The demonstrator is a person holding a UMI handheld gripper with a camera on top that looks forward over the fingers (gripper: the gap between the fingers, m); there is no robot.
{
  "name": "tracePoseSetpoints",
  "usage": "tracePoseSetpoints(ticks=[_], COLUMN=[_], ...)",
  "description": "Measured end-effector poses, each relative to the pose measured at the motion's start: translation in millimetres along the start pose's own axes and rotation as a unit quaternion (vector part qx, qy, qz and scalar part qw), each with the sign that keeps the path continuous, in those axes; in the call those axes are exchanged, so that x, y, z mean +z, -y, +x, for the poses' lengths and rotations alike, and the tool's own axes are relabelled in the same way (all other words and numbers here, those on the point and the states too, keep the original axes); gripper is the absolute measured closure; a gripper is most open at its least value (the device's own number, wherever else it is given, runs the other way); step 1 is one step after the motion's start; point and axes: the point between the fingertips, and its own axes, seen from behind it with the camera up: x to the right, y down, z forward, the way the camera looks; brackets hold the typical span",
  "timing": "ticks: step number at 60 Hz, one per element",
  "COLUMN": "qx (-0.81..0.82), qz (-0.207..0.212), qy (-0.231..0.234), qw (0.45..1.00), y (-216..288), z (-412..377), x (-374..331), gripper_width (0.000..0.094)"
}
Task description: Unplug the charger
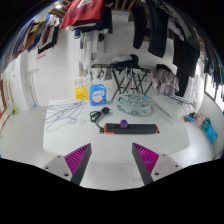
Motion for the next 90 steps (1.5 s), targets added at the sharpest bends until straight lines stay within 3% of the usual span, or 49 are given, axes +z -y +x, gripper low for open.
tracePoseSetpoints(ticks=[13, 34, 49, 62, 67, 71, 74, 83, 88, 90], qx=[0.029, 0.061, 0.051, 0.046, 0.054, 0.048, 0.047, 0.049, 0.05, 0.059], qz=[0.014, 0.057, 0.06, 0.061, 0.065, 0.064, 0.064, 0.061, 0.059, 0.092], qy=[-0.026, -0.015, -0.008, 0.004, 0.009, 0.011, 0.0, 0.022, 0.026, 0.028], qw=[0.999, 0.996, 0.997, 0.997, 0.996, 0.997, 0.997, 0.997, 0.997, 0.994], y=[-10, 15, 35, 31, 31, 30, 30, 34, 38, 61], z=[48, 65, 60, 55, 57, 58, 65, 62, 64, 68], x=[41, 172, 273, 307, 310, 313, 314, 317, 312, 299], gripper_width=[0.0073, 0.0073, 0.0072, 0.0111, 0.0183, 0.0324, 0.0684, 0.0819, 0.0836, 0.084])
